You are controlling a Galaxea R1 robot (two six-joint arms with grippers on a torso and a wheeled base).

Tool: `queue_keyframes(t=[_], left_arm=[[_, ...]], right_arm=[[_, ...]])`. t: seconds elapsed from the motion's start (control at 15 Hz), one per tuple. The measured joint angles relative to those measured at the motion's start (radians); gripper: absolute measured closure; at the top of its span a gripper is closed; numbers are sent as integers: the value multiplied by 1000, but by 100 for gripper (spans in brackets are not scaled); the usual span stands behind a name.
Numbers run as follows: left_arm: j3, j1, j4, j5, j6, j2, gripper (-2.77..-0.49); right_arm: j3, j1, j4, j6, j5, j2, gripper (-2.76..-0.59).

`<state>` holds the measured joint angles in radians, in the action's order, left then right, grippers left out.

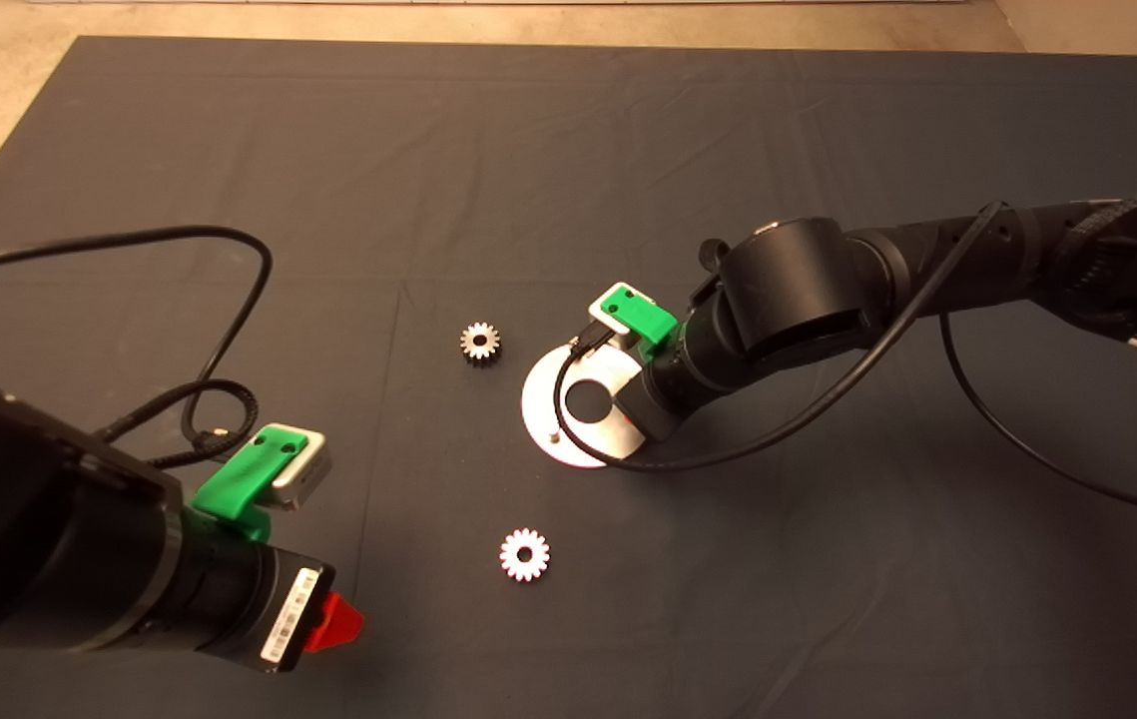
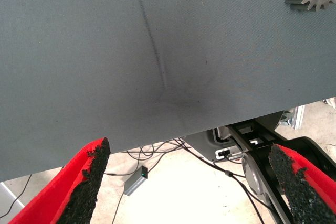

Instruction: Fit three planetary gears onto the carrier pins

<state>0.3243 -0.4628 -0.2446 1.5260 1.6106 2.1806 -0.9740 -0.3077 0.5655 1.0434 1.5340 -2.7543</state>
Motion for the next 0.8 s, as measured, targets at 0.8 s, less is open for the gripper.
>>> queue_keyframes(t=[0.8], left_arm=[[0, 0, 0, 0, 2, 0, -217]], right_arm=[[-13, 10, -3, -6, 0, 0, -94]])
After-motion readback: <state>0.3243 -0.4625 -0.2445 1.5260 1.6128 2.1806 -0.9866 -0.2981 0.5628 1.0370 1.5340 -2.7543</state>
